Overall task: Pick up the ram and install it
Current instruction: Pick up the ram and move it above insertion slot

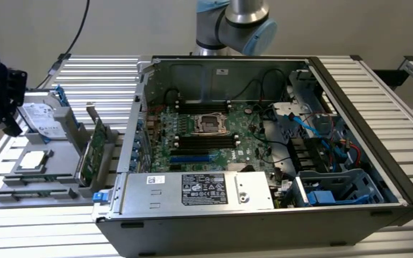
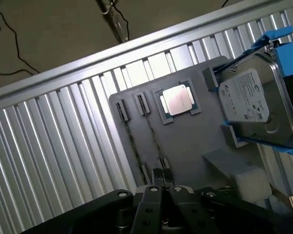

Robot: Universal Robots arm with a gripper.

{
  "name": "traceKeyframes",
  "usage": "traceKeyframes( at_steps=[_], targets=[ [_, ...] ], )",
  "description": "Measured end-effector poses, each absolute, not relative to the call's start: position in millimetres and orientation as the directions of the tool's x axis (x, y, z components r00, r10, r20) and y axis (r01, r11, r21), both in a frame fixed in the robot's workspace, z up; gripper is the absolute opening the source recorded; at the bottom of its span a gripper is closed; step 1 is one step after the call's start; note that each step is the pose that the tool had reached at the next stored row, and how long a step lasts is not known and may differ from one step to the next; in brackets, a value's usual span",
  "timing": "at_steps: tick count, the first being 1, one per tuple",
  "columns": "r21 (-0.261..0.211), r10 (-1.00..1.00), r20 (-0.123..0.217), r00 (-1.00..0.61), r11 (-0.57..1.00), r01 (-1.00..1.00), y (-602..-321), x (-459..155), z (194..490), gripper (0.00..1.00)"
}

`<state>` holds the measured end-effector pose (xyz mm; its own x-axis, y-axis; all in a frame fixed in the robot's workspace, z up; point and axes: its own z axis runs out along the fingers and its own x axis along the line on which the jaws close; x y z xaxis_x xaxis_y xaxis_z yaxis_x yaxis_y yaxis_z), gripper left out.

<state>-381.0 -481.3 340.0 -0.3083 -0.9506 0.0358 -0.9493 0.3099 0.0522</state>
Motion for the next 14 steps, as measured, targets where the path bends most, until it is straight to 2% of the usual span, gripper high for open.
traceKeyframes(
  at_steps=[14],
  targets=[
    [0.052, -0.997, 0.036, -0.062, 0.063, -0.997, -481.3, -381.1, 337.5, 0.11]
  ],
)
